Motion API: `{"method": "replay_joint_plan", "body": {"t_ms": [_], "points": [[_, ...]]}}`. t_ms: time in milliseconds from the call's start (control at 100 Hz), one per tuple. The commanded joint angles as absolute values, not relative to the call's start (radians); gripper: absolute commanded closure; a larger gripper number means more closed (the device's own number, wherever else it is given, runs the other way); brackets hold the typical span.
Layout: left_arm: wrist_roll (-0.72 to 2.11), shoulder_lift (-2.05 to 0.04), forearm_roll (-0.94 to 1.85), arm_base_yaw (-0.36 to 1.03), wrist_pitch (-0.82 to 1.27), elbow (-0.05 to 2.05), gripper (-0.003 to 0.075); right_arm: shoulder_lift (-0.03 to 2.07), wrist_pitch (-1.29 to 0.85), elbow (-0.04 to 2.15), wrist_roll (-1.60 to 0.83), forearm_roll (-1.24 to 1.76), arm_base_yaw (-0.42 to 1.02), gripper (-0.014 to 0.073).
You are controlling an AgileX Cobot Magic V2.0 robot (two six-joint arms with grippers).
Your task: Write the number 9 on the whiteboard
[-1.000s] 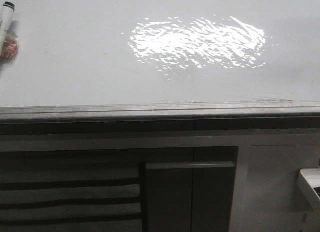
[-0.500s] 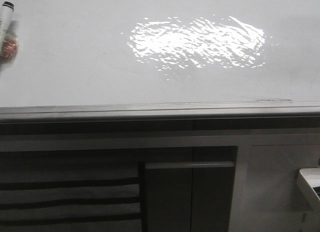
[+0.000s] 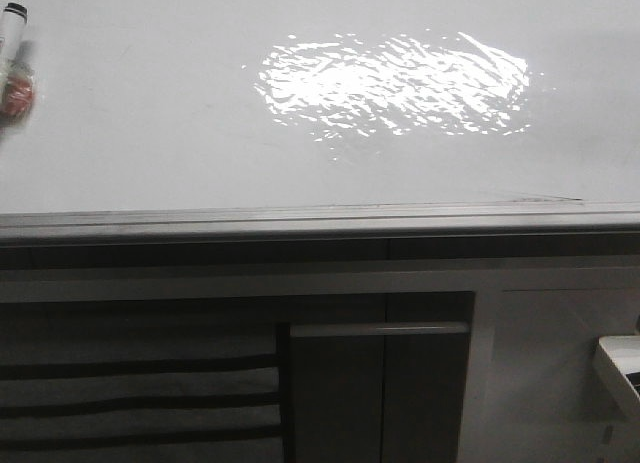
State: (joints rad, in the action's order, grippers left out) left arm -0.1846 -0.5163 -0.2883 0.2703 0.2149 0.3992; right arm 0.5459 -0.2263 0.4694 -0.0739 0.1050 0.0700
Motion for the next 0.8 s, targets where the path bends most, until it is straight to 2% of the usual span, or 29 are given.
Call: {"method": "replay_joint_plan", "body": {"t_ms": [0,390,690,790], "points": [[-0.189,-0.604,-0.301,0.314,0.172,0.451,0.0283,0.556,-0.147,0.507,-0.078,0.108,0.069,0.0116],[-0.192,-1.043,-0.301,0.321,0.192,0.626,0.0283,0.556,-0.147,0.507,-0.078,0.108,0.069,0.0116],[-0.192,-1.252,-0.308,0.321,0.147,0.737,0.0284,0.556,-0.147,0.507,-0.078,0.108,0.069,0.0116],[-0.192,-1.282,-0.312,0.321,0.147,0.753,0.0337,0.556,-0.147,0.507,-0.078,0.108,0.069,0.0116]]}}
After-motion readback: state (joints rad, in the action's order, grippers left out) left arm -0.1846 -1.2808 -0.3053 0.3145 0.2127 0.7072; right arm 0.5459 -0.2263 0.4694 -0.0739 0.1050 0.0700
